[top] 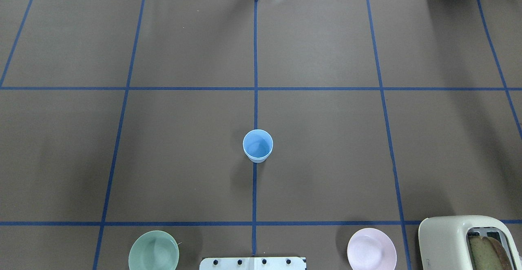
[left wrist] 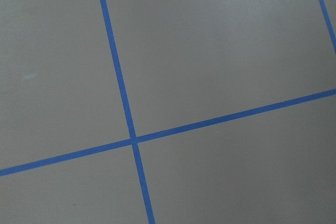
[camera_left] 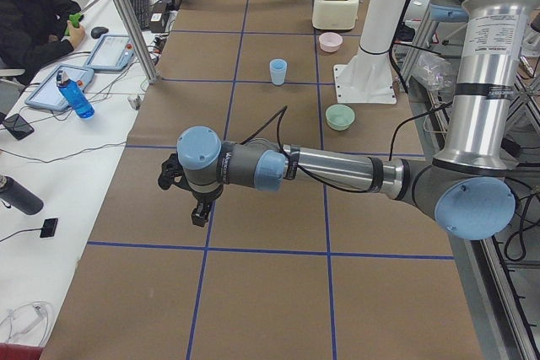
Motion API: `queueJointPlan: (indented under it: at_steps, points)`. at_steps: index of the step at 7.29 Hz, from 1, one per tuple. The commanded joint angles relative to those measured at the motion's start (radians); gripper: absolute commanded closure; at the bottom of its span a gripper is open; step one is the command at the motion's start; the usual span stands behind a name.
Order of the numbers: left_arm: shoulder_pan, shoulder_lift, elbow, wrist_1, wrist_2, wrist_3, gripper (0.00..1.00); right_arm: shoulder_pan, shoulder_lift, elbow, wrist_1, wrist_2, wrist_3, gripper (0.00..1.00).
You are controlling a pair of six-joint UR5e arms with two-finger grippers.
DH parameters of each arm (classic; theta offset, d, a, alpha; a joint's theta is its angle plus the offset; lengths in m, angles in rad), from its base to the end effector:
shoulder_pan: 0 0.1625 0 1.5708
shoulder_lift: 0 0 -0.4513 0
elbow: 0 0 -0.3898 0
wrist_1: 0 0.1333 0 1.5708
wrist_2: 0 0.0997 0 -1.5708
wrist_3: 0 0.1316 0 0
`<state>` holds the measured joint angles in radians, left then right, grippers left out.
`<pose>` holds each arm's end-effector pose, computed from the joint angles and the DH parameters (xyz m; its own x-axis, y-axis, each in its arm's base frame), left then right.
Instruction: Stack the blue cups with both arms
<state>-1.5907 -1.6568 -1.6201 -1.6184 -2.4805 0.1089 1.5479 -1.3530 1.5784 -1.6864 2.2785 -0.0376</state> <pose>-0.0401 -0.5370 0.6209 0.6152 0.2374 -0.7518 -0.0476 0.9630 0.2652 0.0343 -0.5885 0.6045 0.7566 -0.1259 0.6416 0.0512 0.9897 0.1338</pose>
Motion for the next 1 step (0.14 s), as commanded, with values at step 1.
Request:
queueJointPlan:
  at_steps: [1]
  points:
    - [0.000,0.000,-0.001,0.000,0.000,0.000,0.02,-0.002,-0.003,-0.001,0.002,-0.004,0.001,0.00]
